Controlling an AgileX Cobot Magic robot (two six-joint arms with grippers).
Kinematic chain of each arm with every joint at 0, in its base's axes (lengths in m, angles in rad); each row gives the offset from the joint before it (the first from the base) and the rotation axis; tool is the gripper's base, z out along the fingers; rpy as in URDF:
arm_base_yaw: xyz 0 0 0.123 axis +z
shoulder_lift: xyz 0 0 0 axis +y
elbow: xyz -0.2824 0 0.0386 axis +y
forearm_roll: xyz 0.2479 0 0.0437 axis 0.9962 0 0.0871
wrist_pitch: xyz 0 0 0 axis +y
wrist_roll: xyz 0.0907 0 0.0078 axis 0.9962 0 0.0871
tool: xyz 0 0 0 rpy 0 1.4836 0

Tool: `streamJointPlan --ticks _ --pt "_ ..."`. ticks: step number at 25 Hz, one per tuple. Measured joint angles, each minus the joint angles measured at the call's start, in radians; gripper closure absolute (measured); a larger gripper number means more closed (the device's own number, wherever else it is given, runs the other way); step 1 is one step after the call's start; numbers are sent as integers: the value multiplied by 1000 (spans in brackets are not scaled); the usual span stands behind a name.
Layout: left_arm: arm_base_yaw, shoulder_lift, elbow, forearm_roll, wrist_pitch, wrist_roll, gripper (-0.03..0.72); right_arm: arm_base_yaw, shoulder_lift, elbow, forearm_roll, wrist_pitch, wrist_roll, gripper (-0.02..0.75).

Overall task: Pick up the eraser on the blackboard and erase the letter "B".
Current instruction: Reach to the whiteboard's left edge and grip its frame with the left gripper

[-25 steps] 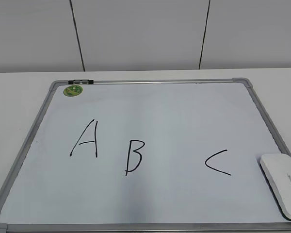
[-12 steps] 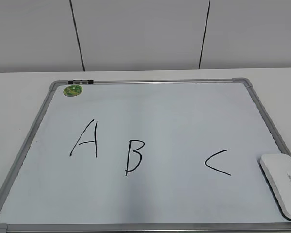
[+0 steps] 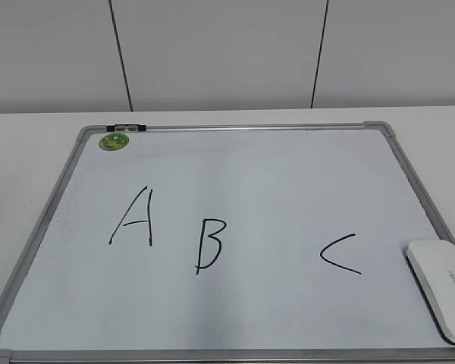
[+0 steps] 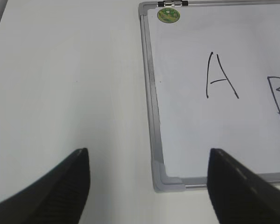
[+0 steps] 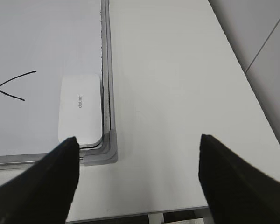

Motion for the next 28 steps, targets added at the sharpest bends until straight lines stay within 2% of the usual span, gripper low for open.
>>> streamJointPlan --ticks 7,12,20,28 --pt "-4 344 -37 -28 -127 0 117 0 0 0 0 0 0 148" --pt "-4 606 -86 -99 -175 72 160 0 0 0 0 0 0 148" --pt "-6 977 -274 -138 -186 89 272 0 0 0 0 0 0 148" --pt "-6 1250 -453 -143 -182 91 330 0 0 0 0 0 0 148"
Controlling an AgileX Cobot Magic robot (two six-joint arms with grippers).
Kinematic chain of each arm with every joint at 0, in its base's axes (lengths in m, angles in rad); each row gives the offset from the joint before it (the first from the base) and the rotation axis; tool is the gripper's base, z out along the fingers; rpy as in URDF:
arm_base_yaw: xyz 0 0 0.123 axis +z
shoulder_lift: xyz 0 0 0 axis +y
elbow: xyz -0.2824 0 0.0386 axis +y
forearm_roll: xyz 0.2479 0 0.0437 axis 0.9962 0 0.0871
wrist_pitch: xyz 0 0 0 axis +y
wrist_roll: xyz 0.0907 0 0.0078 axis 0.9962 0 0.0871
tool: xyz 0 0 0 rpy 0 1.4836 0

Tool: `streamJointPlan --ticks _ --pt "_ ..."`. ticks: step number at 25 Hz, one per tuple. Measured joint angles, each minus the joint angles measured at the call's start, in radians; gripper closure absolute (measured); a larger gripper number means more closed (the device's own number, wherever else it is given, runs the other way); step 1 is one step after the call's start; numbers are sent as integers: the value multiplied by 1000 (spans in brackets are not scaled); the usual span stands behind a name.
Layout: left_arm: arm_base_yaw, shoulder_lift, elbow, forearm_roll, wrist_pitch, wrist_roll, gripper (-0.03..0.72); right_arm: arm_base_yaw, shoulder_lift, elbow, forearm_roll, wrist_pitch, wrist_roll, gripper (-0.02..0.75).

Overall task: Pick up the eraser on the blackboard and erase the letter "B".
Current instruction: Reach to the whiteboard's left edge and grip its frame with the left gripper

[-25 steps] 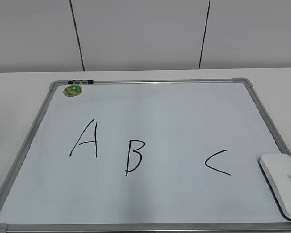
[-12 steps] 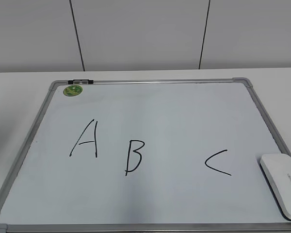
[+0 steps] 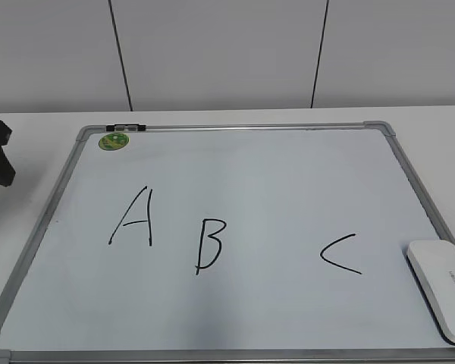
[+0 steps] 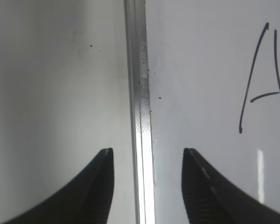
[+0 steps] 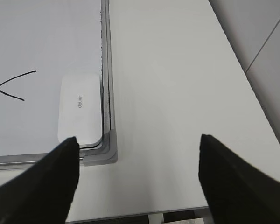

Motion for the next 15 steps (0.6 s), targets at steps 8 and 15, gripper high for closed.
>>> streamJointPlan --ticks 8,15 --pt "-32 187 -109 -4 2 14 342 0 0 0 0 0 0 148" --pt "-43 301 -228 -4 25 17 382 0 0 0 0 2 0 148"
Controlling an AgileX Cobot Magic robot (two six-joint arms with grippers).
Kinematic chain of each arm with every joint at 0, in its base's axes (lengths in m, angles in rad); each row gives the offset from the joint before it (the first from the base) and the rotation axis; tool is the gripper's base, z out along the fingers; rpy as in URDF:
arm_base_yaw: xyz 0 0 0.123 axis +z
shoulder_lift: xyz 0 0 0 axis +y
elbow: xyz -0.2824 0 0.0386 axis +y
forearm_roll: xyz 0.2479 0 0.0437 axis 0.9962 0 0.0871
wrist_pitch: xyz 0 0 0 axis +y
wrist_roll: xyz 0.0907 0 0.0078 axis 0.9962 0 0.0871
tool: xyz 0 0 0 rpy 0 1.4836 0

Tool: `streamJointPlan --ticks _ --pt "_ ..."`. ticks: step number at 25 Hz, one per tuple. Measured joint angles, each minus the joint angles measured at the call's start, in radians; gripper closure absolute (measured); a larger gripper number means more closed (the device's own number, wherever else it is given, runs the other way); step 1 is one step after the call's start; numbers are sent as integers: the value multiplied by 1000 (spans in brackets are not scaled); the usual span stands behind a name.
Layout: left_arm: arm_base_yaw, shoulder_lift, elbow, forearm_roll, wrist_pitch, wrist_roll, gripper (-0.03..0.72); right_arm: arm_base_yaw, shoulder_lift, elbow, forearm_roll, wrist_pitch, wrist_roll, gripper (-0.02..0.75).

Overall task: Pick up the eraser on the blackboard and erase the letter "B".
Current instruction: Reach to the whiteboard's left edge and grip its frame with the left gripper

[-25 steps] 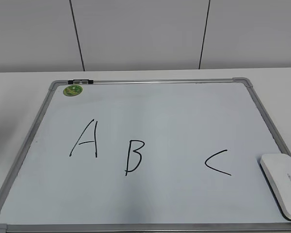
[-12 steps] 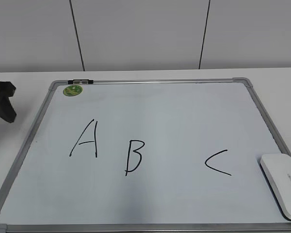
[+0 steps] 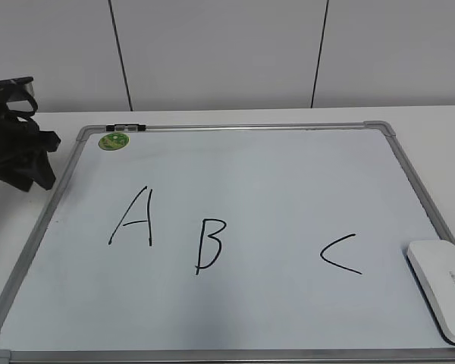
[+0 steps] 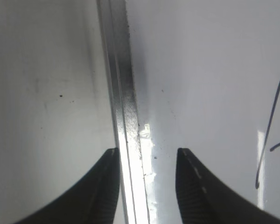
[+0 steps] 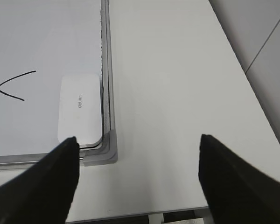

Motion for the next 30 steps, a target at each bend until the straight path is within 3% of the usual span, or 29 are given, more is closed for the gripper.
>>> streamJointPlan --ticks 6,13,26,30 --pt "0 78 -77 4 35 0 393 0 0 0 0 0 0 148" --pt "0 126 -79 9 36 0 435 0 0 0 0 0 0 148" --pt "26 170 -81 11 39 2 449 0 0 0 0 0 0 148" --pt "26 170 -87 11 39 2 494 0 0 0 0 0 0 148"
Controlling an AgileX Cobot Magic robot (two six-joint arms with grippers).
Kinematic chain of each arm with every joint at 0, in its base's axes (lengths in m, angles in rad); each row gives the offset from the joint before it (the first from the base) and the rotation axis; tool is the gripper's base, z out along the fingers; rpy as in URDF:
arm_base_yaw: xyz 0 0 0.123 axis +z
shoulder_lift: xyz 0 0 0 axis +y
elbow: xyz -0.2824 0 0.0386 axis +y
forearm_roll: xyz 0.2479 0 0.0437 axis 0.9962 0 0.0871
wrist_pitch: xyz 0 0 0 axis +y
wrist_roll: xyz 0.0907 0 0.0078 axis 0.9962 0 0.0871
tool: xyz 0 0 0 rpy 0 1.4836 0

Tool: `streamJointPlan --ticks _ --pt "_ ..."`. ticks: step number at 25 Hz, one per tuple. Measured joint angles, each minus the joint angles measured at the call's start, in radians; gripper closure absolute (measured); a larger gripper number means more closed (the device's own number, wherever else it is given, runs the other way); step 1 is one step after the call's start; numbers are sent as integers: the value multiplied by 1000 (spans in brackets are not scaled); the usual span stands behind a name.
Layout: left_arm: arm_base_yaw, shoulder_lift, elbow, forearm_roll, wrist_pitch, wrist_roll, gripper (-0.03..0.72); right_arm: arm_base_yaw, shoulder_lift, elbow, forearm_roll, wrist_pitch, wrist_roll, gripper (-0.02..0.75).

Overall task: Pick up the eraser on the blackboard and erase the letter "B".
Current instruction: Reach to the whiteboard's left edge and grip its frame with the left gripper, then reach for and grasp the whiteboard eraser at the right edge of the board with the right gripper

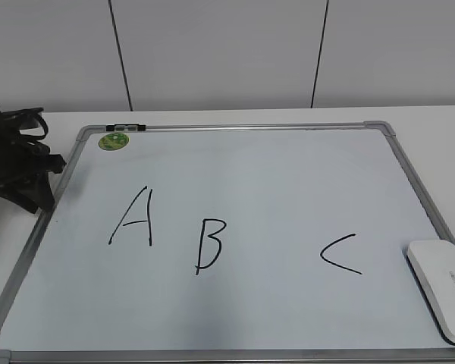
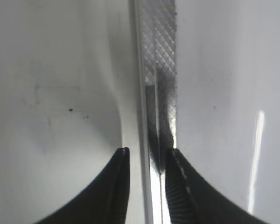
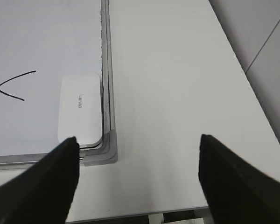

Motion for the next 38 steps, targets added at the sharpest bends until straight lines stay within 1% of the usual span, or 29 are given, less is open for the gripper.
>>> streamJointPlan --ticks 4,9,13,19,20,25,27,28,31,33,36,38 --pt "0 15 -2 0 0 0 533 0 0 0 0 0 0 148" --pt "0 18 -6 -4 4 0 556 0 0 0 0 0 0 148" --pt "0 20 -7 -15 9 -2 655 0 0 0 0 0 0 148" --pt "2 20 -8 -19 13 -9 666 0 7 -3 0 -6 -4 148" --pt "2 20 -8 -19 13 -9 666 0 26 -11 6 -13 -9 148" --pt "2 20 -8 -19 13 -9 666 0 219 -50 66 -151 -21 148" --pt "2 20 -8 -19 13 -9 666 0 306 -50 97 -172 -31 148" --pt "2 20 -8 -19 13 -9 666 0 355 -50 123 -181 -42 143" --pt "2 20 -8 -21 13 -9 666 0 479 -50 205 -207 -77 85" --pt "2 20 -8 -23 13 -9 666 0 555 -50 258 -253 -90 68" --pt "2 20 -8 -25 15 -9 666 0 640 -52 287 -331 -94 65" --pt "2 20 -8 -29 15 -9 666 0 706 -58 292 -343 -96 65"
